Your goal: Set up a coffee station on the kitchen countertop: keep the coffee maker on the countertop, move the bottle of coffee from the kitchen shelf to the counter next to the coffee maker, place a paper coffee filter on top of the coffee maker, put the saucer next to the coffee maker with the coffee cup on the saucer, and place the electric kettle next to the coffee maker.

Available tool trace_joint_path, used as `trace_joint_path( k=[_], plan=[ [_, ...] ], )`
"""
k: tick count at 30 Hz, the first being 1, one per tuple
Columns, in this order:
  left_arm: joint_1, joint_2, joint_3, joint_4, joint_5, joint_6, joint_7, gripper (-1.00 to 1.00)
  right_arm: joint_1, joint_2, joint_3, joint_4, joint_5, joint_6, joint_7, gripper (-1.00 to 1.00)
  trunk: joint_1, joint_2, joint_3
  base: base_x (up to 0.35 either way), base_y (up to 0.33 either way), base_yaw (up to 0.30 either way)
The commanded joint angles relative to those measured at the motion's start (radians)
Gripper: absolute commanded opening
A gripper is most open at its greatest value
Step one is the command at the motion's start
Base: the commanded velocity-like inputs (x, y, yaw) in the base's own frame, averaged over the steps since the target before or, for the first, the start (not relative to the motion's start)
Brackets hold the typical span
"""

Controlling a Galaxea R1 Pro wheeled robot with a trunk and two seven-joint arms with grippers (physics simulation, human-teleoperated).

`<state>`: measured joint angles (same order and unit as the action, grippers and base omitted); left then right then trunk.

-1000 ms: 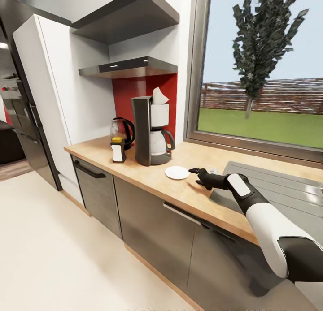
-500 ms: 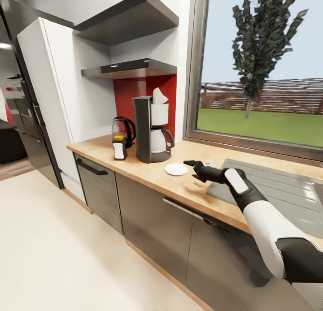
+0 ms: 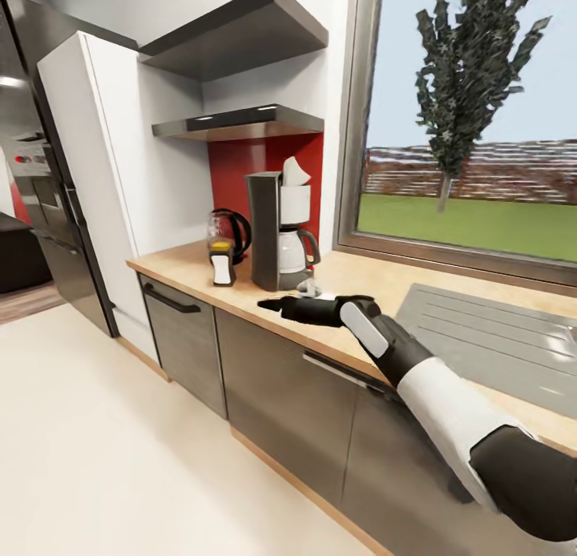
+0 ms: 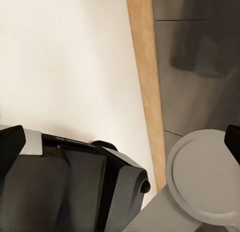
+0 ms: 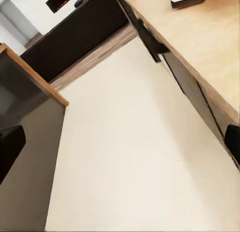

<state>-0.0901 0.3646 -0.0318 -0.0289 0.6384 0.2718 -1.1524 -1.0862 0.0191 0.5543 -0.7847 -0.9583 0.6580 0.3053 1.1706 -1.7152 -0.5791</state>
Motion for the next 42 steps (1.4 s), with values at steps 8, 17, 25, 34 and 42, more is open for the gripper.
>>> trace_joint_path(
  k=[8, 17, 25, 34, 42],
  plan=[
    [0.0, 0.0, -0.003, 0.0, 0.006, 0.01, -0.003, 1.0, 0.005, 0.018, 0.028, 0.003, 0.001, -0.043, 0.0, 1.0, 0.0, -0.001, -0.001, 0.0, 0.235, 0.0],
    [0.0, 0.0, -0.003, 0.0, 0.006, 0.01, -0.003, 1.0, 0.022, 0.021, 0.128, 0.005, 0.004, -0.07, -0.001, 1.0, 0.0, -0.001, -0.001, 0.0, 0.235, 0.0],
    [0.0, 0.0, -0.003, 0.0, 0.006, 0.01, -0.003, 1.0, 0.067, 0.016, 0.213, 0.024, 0.004, -0.188, 0.003, 1.0, 0.0, -0.001, -0.001, 0.0, 0.036, 0.0],
    [0.0, -0.001, -0.003, -0.002, 0.006, 0.008, -0.002, 1.0, 0.213, -0.047, 0.227, 0.032, 0.007, -0.208, 0.029, 1.0, 0.0, -0.001, -0.001, 0.0, 0.003, 0.0],
    [0.0, -0.001, -0.003, -0.002, 0.006, 0.006, 0.0, 1.0, 0.33, -0.123, 0.228, 0.037, 0.007, -0.261, 0.062, 1.0, 0.0, -0.001, -0.001, 0.0, 0.0, 0.0]
  ],
)
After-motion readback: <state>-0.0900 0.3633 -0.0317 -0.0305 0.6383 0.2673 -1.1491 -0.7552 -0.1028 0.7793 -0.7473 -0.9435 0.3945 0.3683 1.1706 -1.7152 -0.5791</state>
